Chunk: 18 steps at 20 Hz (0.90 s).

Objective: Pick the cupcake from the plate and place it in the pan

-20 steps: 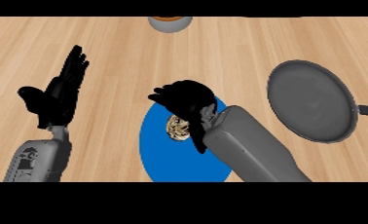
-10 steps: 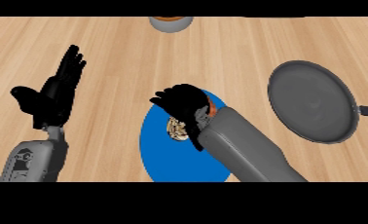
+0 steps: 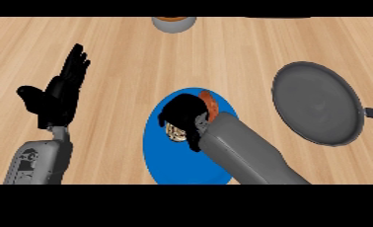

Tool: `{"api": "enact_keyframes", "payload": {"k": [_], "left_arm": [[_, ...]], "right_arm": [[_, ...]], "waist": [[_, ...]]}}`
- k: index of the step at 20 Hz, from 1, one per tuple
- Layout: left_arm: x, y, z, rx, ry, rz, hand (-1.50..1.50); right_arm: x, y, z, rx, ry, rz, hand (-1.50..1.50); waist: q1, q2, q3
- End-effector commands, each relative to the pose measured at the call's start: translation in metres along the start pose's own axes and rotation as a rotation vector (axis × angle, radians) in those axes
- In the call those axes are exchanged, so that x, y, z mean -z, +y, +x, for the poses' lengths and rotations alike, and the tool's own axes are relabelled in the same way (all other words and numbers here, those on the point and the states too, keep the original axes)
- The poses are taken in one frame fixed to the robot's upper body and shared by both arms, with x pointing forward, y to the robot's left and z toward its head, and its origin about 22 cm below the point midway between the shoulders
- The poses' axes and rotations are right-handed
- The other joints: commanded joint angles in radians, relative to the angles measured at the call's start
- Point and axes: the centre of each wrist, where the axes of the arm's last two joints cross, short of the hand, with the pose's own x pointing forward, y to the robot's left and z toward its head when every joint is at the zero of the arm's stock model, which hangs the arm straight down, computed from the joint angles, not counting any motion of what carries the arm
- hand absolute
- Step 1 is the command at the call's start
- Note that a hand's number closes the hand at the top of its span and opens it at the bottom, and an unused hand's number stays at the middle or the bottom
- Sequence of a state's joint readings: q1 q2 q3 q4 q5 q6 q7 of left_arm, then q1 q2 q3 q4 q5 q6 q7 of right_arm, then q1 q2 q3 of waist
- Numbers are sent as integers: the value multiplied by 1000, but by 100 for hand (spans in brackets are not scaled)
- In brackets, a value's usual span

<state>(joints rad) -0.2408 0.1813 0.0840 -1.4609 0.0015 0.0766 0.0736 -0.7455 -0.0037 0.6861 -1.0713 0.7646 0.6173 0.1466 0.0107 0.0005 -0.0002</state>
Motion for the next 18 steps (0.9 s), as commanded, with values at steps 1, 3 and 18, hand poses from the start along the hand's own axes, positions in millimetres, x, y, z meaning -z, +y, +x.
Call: {"api": "enact_keyframes", "payload": {"k": [1,3,18], "left_arm": [[-4,-6,-5,-3,15,-16,0],[-7,13,7,9,11,8,0],[-15,22,-8,11,42,56,0]], "right_arm": [[9,23,4,-68,-88,13,150],[-9,22,9,-47,-76,4,150],[-63,97,67,306,371,-326,150]], "waist": [[-3,1,0],[-10,-2,0],[-69,-23,-1]]}}
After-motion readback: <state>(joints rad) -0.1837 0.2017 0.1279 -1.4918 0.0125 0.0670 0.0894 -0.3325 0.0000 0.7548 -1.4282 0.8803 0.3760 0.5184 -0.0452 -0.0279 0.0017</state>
